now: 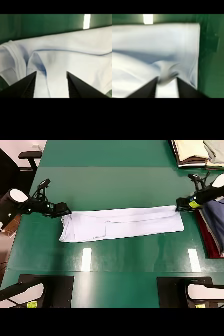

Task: Fold the shirts.

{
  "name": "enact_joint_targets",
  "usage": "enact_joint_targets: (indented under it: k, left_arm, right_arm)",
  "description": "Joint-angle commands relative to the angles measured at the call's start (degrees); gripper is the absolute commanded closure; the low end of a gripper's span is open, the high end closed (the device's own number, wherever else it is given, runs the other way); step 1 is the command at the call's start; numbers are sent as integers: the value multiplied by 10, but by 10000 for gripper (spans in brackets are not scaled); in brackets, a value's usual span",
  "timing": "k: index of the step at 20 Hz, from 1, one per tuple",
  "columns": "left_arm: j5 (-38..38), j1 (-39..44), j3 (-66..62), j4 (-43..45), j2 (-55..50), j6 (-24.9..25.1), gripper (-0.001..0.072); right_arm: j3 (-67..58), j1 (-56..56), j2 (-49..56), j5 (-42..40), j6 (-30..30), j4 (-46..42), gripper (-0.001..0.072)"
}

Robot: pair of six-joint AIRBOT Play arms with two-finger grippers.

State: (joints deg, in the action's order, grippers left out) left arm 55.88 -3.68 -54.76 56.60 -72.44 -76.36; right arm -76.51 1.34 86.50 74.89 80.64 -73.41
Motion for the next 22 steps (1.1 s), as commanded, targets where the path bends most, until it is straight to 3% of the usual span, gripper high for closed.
enact_joint_targets:
  k: [1, 3, 4, 6, 8, 9, 10, 13, 19, 20, 22]
  left_arm:
    - [-24, 0, -15, -2, -18, 3, 250]
    - [19, 0, -37, -5, -18, 3, 252]
    - [47, 0, -50, -6, -18, 3, 335]
    - [80, 0, -62, -13, -18, 3, 671]
    - [87, 2, -63, -33, -18, 3, 682]
    - [84, 9, -63, -44, -18, 3, 683]
    - [79, 23, -63, -50, -18, 3, 683]
    - [41, 91, -63, -50, -19, -4, 683]
    - [-70, 219, -63, -56, -31, -82, 683]
    - [-83, 236, -64, -58, -36, -95, 683]
    - [-102, 264, -79, -62, -63, -106, 683]
  right_arm:
    - [-61, -14, 56, 3, -20, 81, 259]
    - [-80, -43, 58, 34, -66, 129, 256]
    - [-80, -63, 53, 51, -83, 144, 256]
    - [-63, -111, 40, 73, -93, 154, 255]
    - [-23, -159, 28, 81, -98, 154, 239]
    - [1, -181, 27, 83, -98, 154, 132]
    - [23, -199, 28, 82, -105, 155, 79]
    - [83, -225, 37, 72, -148, 186, 79]
    - [98, -197, 108, 69, -167, 244, 88]
    - [96, -186, 114, 63, -167, 243, 114]
    - [83, -166, 119, 50, -167, 242, 387]
